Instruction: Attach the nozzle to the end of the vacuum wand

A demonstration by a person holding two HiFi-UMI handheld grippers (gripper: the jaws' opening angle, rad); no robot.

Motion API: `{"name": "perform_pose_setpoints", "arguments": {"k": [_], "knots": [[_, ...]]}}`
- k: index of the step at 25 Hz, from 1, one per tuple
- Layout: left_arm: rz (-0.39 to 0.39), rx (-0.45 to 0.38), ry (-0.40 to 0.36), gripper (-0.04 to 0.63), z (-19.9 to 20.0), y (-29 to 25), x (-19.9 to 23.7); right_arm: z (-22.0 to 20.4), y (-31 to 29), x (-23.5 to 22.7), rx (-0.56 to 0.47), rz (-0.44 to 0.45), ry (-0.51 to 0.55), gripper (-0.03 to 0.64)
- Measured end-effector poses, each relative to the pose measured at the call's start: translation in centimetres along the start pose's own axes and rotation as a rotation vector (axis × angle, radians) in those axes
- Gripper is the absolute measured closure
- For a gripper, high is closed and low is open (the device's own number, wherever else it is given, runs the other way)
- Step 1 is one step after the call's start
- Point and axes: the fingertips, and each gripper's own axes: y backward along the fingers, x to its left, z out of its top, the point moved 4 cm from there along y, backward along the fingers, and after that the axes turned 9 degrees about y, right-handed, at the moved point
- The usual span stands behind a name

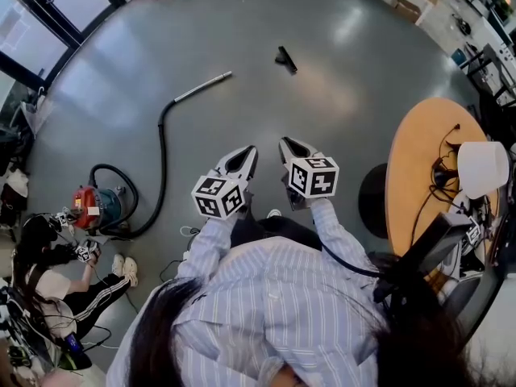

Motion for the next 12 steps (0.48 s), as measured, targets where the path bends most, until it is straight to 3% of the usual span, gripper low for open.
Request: {"name": "perform_pose_setpoints", "arguments": {"k": [12], "knots": [[0.004, 0.029, 0.035, 0.589, -0.9, -0.9, -0.2, -1.3, 0.5, -1.6, 0.01, 0.009, -0.028, 0.588]]}}
